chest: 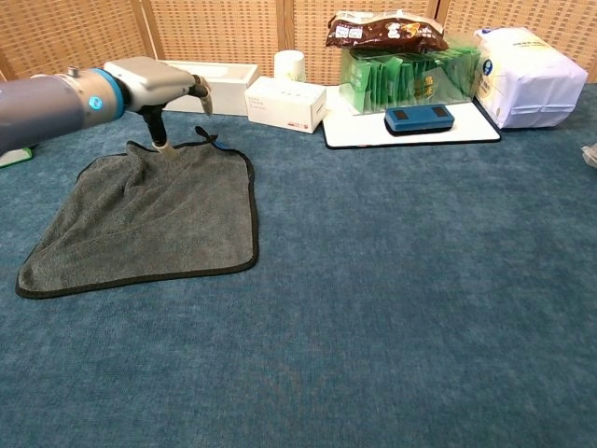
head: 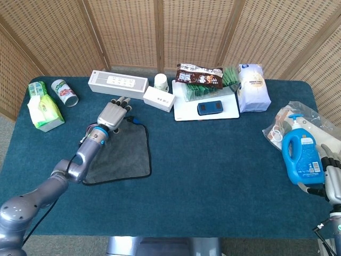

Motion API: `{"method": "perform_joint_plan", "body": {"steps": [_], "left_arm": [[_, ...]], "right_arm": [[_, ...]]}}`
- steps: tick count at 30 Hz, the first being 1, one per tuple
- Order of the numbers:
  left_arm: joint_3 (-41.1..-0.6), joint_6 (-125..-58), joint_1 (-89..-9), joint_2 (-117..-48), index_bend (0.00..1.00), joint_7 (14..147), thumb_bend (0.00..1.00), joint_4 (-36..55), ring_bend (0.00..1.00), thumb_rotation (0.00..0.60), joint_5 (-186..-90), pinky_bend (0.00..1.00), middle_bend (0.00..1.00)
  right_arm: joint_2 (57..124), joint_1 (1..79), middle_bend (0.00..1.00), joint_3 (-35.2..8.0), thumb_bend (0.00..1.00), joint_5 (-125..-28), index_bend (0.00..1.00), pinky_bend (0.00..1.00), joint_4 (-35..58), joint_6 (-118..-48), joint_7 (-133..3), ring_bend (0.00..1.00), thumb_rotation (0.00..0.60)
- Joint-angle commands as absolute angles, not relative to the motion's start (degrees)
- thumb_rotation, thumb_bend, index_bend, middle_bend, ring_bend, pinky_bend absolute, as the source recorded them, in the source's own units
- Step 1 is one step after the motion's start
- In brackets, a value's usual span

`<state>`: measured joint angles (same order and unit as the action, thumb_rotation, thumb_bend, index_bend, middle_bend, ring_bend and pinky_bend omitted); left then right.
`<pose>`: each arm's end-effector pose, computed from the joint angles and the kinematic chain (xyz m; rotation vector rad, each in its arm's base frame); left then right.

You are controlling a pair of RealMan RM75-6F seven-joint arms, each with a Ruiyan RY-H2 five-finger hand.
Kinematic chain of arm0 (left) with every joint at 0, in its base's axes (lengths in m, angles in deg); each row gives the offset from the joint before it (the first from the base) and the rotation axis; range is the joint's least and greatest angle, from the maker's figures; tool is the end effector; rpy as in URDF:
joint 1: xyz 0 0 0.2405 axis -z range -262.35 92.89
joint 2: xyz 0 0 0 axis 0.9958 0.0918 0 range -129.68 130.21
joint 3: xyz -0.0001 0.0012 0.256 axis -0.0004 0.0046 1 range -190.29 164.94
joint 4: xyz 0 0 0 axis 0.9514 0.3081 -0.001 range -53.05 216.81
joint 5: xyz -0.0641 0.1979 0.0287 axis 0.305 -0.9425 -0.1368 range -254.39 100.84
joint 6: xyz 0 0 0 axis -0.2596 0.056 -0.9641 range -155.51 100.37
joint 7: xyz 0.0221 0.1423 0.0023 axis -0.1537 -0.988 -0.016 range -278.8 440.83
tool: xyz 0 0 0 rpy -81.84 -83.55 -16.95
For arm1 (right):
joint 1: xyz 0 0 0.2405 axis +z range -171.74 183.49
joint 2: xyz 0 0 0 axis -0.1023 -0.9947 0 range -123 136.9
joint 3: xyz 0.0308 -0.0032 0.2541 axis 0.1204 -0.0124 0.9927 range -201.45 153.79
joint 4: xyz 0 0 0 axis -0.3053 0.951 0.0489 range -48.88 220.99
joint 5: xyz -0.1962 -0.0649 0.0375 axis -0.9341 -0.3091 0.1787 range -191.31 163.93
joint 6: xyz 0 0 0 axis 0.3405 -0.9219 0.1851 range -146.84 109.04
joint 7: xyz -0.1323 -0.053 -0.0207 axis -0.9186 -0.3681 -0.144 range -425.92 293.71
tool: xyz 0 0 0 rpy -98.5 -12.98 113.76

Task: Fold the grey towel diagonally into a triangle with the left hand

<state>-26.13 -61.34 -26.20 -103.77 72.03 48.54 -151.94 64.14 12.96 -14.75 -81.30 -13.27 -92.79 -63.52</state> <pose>-0.1601 0.4790 -0.0285 -1.9289 -0.5764 -0.5844 -0.3272 -0.2086 0.1906 1.1586 -1.1279 0.8117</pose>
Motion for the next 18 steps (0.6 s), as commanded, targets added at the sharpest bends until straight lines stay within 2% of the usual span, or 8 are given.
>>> {"method": "perform_joint_plan", "body": {"steps": [1, 7, 12, 18], "left_arm": [[-25.6, -59.67, -23.67, -107.72, 0.26, 72.99, 0.23, 53.86, 0.11, 0.6, -152.0, 0.23, 0.07], [-24.63, -60.77, -22.6, -110.52, 0.34, 75.11, 0.33, 57.78, 0.09, 0.6, -153.22, 0.23, 0.05], [-23.49, -62.14, -22.31, -112.66, 0.45, 76.48, 0.43, 61.39, 0.09, 0.6, -154.37, 0.23, 0.04], [-22.5, -63.61, -22.21, -113.74, 0.48, 78.07, 0.45, 63.77, 0.09, 0.6, -155.45, 0.24, 0.03]], "right_arm": [[64.23, 13.03, 0.0, -14.75, 0.0, -81.18, 0.03, 0.0, -13.12, -92.71, -63.69, 0.0, 0.6], [64.37, 13.28, 0.0, -14.66, 0.0, -80.7, 0.04, 0.0, -12.79, -92.22, -63.77, 0.0, 0.6], [64.56, 13.58, 0.0, -14.78, 0.0, -80.41, 0.04, 0.0, -12.4, -91.49, -63.89, 0.0, 0.6], [64.73, 13.68, 0.0, -14.83, 0.0, -80.43, 0.04, 0.0, -12.35, -91.58, -64.32, 0.0, 0.6]]}}
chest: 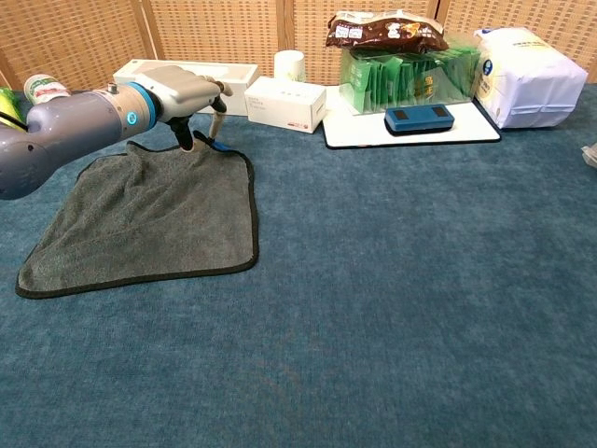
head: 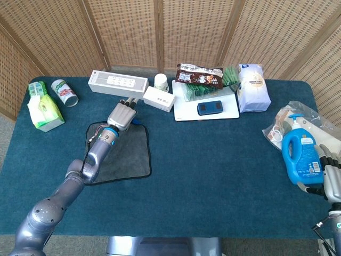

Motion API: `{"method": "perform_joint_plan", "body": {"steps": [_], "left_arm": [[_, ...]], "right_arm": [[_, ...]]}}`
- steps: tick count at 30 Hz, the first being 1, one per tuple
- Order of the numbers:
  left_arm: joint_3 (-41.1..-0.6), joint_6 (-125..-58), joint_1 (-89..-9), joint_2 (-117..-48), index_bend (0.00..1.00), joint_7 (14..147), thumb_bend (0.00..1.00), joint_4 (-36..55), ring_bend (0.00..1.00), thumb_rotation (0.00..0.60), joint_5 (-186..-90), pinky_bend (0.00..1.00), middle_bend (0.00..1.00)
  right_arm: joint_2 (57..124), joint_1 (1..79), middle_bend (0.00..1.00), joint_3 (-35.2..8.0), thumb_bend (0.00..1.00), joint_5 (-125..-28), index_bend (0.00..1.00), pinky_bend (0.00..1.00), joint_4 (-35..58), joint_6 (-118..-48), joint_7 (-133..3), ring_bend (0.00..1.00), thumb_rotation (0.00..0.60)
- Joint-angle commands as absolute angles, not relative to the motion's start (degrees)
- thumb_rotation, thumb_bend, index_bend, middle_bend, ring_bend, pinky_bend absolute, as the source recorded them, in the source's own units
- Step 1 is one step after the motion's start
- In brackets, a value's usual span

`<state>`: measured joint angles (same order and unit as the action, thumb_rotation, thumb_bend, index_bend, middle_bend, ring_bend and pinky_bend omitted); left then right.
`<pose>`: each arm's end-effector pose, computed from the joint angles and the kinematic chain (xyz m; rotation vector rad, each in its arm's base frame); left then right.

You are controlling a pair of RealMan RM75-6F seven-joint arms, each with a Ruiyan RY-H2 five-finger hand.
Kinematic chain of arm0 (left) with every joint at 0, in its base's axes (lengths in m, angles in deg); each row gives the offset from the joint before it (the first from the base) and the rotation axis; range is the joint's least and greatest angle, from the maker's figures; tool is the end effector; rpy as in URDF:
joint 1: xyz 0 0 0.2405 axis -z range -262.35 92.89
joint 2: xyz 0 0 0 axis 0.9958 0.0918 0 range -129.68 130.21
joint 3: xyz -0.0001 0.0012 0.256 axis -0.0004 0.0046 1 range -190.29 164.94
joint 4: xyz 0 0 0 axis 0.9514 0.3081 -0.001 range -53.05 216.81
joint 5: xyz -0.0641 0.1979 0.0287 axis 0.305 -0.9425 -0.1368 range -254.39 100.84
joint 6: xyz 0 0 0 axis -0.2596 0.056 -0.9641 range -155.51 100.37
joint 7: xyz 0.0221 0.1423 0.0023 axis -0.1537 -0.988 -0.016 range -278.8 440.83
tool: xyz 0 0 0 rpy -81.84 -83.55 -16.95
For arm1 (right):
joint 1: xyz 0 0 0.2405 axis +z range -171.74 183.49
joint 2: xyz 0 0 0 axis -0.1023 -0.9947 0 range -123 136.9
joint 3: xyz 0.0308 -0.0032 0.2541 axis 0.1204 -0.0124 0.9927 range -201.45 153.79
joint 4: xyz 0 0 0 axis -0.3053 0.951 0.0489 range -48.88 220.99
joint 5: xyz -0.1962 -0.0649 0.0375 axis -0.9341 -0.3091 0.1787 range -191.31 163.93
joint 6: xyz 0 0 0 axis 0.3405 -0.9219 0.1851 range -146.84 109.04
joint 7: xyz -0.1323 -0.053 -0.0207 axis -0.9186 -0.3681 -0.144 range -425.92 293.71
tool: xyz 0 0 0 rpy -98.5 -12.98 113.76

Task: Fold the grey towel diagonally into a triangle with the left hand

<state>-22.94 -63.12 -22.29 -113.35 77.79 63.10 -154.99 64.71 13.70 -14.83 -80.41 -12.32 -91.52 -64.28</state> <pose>-0.1430 0.4827 -0.0553 -1.9305 -0.4935 -0.5923 -0.3305 -0.2121 0.1870 1.1683 -1.1336 0.7879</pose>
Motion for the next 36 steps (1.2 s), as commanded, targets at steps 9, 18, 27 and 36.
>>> {"method": "perform_joint_plan", "body": {"steps": [9, 18, 27, 36], "left_arm": [[-21.75, -64.19, -21.84, -115.12, 0.54, 77.97, 0.46, 65.92, 0.1, 0.6, -156.09, 0.25, 0.03], [-21.37, -66.46, -22.53, -114.9, 0.58, 78.47, 0.47, 65.71, 0.12, 0.6, -156.44, 0.27, 0.03], [-20.67, -68.77, -23.71, -113.47, 0.63, 78.34, 0.48, 63.36, 0.13, 0.6, -157.08, 0.28, 0.04], [-19.28, -74.67, -26.58, -109.76, 0.63, 79.45, 0.49, 57.72, 0.14, 0.6, -158.77, 0.28, 0.02]], "right_arm": [[64.71, 13.5, 0.0, -14.81, 0.0, -80.56, 0.04, 0.0, -12.55, -92.13, -64.34, 0.0, 0.6], [64.62, 13.51, 0.0, -14.97, 0.0, -81.04, 0.04, 0.0, -12.55, -92.1, -64.09, 0.0, 0.6], [64.42, 13.2, 0.0, -15.16, 0.0, -81.95, 0.04, 0.0, -13.03, -92.83, -63.79, 0.0, 0.6], [64.4, 13.16, 0.0, -15.36, 0.0, -82.49, 0.04, 0.0, -13.11, -92.93, -63.68, 0.0, 0.6]]}}
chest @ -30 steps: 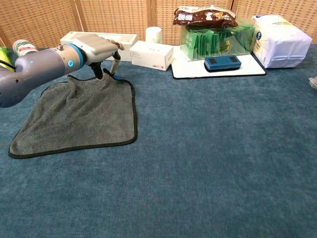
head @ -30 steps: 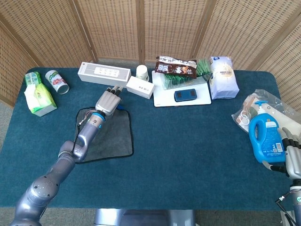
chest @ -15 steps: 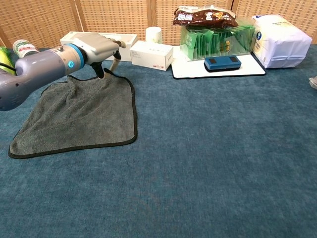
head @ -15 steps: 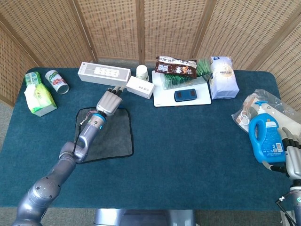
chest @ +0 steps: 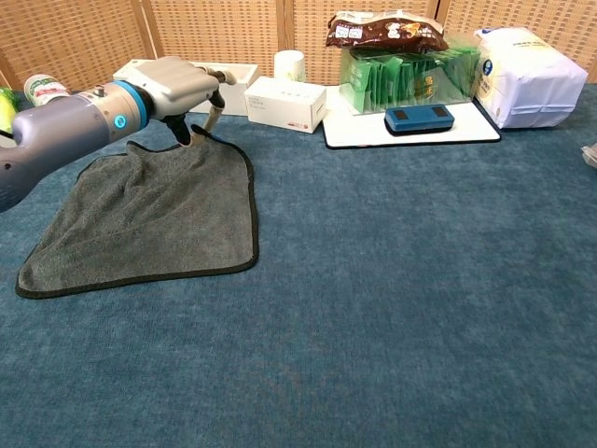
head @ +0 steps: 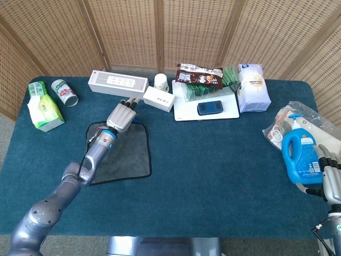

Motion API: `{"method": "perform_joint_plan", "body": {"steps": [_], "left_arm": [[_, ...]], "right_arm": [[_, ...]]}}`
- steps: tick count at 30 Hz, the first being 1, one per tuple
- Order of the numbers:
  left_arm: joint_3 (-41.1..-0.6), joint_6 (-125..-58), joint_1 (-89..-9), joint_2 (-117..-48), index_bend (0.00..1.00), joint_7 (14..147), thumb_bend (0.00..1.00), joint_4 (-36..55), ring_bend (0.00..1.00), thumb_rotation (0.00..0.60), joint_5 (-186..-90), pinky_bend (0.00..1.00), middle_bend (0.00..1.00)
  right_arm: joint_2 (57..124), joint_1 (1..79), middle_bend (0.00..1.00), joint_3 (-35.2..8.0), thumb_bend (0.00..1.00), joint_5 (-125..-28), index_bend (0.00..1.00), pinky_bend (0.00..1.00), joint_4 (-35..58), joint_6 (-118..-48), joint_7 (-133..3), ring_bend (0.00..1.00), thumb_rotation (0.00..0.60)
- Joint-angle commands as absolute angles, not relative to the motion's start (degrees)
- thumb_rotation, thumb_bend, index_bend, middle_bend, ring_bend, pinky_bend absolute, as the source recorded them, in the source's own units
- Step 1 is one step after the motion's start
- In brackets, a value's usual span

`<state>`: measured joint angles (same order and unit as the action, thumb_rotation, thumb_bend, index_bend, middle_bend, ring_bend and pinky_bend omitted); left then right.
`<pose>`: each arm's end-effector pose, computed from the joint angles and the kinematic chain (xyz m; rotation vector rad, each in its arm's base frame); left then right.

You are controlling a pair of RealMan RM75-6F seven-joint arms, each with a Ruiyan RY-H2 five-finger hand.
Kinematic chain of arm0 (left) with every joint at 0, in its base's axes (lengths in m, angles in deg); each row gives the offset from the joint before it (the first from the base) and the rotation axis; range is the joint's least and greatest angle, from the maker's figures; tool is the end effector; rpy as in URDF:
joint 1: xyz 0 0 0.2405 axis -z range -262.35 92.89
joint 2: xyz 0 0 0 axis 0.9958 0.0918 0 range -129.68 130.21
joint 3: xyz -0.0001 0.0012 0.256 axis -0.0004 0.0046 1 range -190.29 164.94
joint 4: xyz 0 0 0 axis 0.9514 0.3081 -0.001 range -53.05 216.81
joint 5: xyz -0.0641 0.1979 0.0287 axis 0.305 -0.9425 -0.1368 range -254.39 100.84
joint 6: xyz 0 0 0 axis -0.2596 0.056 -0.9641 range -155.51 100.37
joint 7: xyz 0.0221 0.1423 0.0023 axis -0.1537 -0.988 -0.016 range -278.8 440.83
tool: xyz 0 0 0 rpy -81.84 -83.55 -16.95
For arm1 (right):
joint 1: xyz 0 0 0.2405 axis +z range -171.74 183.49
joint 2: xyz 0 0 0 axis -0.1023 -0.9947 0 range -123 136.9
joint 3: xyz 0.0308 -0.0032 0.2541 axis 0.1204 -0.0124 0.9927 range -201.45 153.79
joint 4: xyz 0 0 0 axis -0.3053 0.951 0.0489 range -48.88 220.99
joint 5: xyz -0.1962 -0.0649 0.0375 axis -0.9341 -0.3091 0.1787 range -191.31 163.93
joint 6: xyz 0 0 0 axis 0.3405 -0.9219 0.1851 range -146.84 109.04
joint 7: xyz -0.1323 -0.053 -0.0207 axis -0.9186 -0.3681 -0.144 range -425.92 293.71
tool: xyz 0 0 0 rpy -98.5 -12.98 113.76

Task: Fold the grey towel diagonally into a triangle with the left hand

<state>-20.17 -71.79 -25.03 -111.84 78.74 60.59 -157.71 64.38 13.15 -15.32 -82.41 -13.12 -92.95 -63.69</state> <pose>-0.1465 0.4713 -0.0468 -1.9268 -0.3897 -0.6836 -0.3254 -0.2082 0.1876 1.1822 -1.1213 0.8130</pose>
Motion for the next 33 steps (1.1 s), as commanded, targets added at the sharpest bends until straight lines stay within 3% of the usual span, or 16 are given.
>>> {"method": "perform_joint_plan", "body": {"steps": [1, 10, 18, 33], "left_arm": [[-19.11, -75.19, -26.91, -109.2, 0.63, 79.5, 0.49, 56.91, 0.14, 0.6, -158.95, 0.28, 0.02], [-17.8, -80.87, -31.64, -99.86, 0.63, 77.68, 0.5, 41.45, 0.14, 0.6, -159.88, 0.28, 0.01], [-16.42, -83.6, -37.14, -87.64, 0.63, 72.5, 0.5, 20.61, 0.14, 0.6, -158.64, 0.28, 0.0], [-10.96, -87.78, -44.51, -77.36, 0.63, 73.52, 0.5, 5.92, 0.14, 0.6, -161.91, 0.27, 0.0]], "right_arm": [[64.4, 13.16, 0.0, -15.38, 0.0, -82.52, 0.04, 0.0, -13.14, -92.93, -63.67, 0.0, 0.6], [64.35, 13.03, 0.0, -15.63, 0.0, -83.4, 0.04, 0.0, -13.57, -93.42, -63.76, 0.0, 0.6], [64.5, 12.95, 0.0, -15.83, 0.0, -84.18, 0.04, 0.0, -13.72, -93.95, -64.06, 0.0, 0.6], [64.88, 13.22, 0.0, -15.92, 0.0, -84.09, 0.04, 0.0, -13.65, -93.74, -64.73, 0.0, 0.6]]}}
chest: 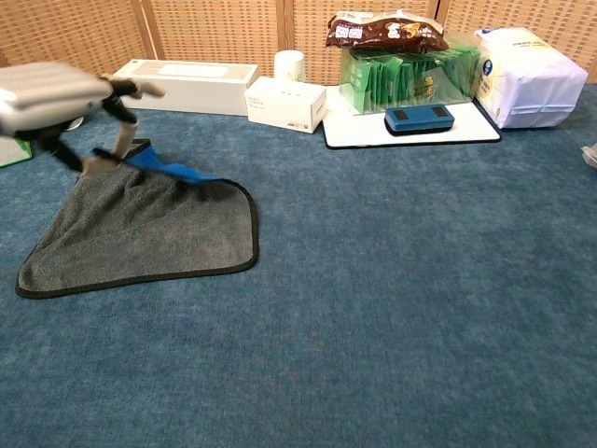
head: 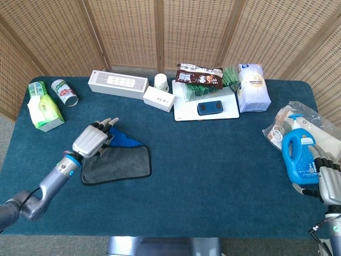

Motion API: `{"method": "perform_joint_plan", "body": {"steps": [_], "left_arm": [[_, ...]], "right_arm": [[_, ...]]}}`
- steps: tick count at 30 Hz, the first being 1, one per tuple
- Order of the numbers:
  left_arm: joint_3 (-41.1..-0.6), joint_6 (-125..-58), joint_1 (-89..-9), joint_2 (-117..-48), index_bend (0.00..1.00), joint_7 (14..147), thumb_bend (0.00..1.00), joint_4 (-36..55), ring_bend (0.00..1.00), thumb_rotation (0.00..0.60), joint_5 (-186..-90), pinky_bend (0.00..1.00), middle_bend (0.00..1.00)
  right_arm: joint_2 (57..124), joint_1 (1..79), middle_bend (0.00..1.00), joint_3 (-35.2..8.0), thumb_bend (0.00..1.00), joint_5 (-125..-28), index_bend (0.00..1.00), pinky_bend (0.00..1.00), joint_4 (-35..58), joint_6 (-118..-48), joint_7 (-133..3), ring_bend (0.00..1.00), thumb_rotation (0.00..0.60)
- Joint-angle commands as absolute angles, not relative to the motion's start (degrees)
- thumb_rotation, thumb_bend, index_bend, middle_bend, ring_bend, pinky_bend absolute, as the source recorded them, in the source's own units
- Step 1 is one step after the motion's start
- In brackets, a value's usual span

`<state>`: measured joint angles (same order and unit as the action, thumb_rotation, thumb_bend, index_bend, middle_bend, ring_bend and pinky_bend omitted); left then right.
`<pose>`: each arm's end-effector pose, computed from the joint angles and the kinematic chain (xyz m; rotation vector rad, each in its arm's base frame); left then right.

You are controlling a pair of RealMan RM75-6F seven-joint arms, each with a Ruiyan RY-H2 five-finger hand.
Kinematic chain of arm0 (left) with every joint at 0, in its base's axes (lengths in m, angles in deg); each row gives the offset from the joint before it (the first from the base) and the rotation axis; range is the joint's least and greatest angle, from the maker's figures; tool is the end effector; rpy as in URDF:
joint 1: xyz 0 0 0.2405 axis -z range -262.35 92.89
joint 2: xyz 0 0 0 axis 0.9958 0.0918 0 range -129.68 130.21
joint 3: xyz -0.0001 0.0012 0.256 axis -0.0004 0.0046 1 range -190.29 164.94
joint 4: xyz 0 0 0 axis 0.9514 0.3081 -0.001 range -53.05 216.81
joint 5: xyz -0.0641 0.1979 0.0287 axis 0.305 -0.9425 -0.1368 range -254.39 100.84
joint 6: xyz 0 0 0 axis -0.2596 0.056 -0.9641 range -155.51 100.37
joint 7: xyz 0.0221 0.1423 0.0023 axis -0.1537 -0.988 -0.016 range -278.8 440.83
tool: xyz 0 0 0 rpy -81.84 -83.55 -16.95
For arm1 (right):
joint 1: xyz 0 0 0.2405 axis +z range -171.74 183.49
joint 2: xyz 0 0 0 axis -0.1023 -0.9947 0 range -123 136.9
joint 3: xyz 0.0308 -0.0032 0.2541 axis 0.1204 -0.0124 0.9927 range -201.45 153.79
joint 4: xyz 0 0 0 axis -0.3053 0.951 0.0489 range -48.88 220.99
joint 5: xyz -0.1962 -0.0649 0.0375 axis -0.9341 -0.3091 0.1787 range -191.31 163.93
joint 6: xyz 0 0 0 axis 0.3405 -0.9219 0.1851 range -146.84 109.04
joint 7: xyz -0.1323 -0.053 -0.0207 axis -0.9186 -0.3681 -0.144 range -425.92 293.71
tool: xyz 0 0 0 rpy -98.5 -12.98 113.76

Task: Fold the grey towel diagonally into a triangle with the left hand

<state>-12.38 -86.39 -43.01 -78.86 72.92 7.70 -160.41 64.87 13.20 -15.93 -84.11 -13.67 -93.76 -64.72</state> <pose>-0.2117 0.3509 0.0401 -2.0281 -0.5658 -0.8009 -0.3196 -0.2068 0.1824 1.2144 -1.1063 0.8216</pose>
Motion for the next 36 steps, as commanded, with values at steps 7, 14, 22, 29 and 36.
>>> {"method": "perform_joint_plan", "body": {"steps": [7, 14, 22, 29, 36], "left_arm": [[-8.5, -90.16, -47.41, -75.12, 0.63, 74.3, 0.5, 2.11, 0.14, 0.6, -164.63, 0.27, 0.0], [-7.25, -91.79, -49.67, -73.62, 0.63, 74.17, 0.5, 1.42, 0.14, 0.6, -165.97, 0.27, 0.0], [-6.13, -91.79, -51.46, -72.29, 0.63, 75.86, 0.5, 2.48, 0.14, 0.6, -166.93, 0.27, 0.0], [-4.59, -92.17, -53.41, -72.1, 0.63, 76.94, 0.5, 3.45, 0.13, 0.6, -168.41, 0.27, 0.0], [-4.05, -92.28, -54.64, -72.07, 0.62, 77.68, 0.5, 4.22, 0.13, 0.6, -168.97, 0.27, 0.0]], "right_arm": [[65.0, 13.37, 0.0, -15.91, 0.0, -84.01, 0.04, 0.0, -13.63, -93.55, -64.81, 0.0, 0.6], [64.98, 13.36, 0.0, -15.92, 0.0, -84.08, 0.04, 0.0, -13.56, -93.55, -64.59, 0.0, 0.6], [65.08, 13.46, 0.0, -15.95, 0.0, -84.01, 0.04, 0.0, -13.45, -93.45, -64.8, 0.0, 0.6], [65.16, 13.61, 0.0, -15.94, 0.0, -83.83, 0.04, 0.0, -13.36, -93.18, -64.92, 0.0, 0.6], [65.27, 13.69, 0.0, -15.97, 0.0, -83.71, 0.04, 0.0, -13.28, -93.07, -65.1, 0.0, 0.6]]}}
